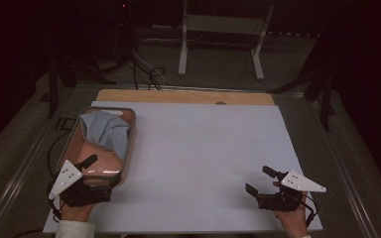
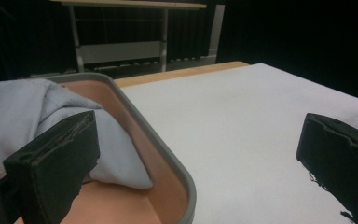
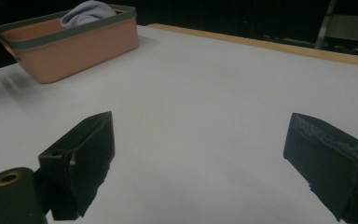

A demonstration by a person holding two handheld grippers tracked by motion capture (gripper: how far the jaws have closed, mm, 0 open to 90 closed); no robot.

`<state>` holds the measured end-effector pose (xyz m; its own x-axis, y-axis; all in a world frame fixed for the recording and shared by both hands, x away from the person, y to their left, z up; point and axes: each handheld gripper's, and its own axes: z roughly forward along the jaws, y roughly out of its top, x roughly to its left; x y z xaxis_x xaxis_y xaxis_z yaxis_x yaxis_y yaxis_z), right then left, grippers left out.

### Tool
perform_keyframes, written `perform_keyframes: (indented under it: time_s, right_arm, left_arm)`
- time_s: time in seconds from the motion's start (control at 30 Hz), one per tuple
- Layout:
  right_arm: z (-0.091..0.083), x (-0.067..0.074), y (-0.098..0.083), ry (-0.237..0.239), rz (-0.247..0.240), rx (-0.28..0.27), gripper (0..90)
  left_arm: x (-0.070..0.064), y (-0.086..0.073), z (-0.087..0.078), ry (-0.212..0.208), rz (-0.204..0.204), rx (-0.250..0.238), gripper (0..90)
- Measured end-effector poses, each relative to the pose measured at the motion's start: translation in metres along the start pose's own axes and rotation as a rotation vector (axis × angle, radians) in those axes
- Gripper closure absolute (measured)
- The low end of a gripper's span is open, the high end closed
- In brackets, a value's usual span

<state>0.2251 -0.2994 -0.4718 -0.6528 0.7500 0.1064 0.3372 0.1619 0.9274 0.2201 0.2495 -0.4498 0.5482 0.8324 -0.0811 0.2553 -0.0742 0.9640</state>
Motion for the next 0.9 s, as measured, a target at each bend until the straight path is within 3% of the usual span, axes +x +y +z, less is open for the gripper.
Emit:
perform_keyframes:
  time_s: [0.33, 0.43, 0.73, 0.9]
  right_arm:
    - [0.003, 0.002, 0.000, -0.004, -0.011, 0.012, 8.7]
    - [0.005, 0.004, 0.000, -0.003, -0.019, 0.013, 8.7]
    - [0.005, 0.004, -0.001, -0.007, -0.021, 0.013, 8.7]
    - [0.005, 0.003, -0.001, -0.008, -0.018, 0.014, 8.7]
  left_arm:
    - [0.000, 0.004, 0.002, -0.029, -0.004, 0.017, 0.3]
    - [0.000, 0.008, 0.005, -0.033, 0.016, 0.018, 0.3]
    - [0.006, 0.021, 0.009, 0.000, 0.050, 0.017, 0.3]
    - [0.010, 0.028, 0.010, 0.004, 0.045, 0.021, 0.3]
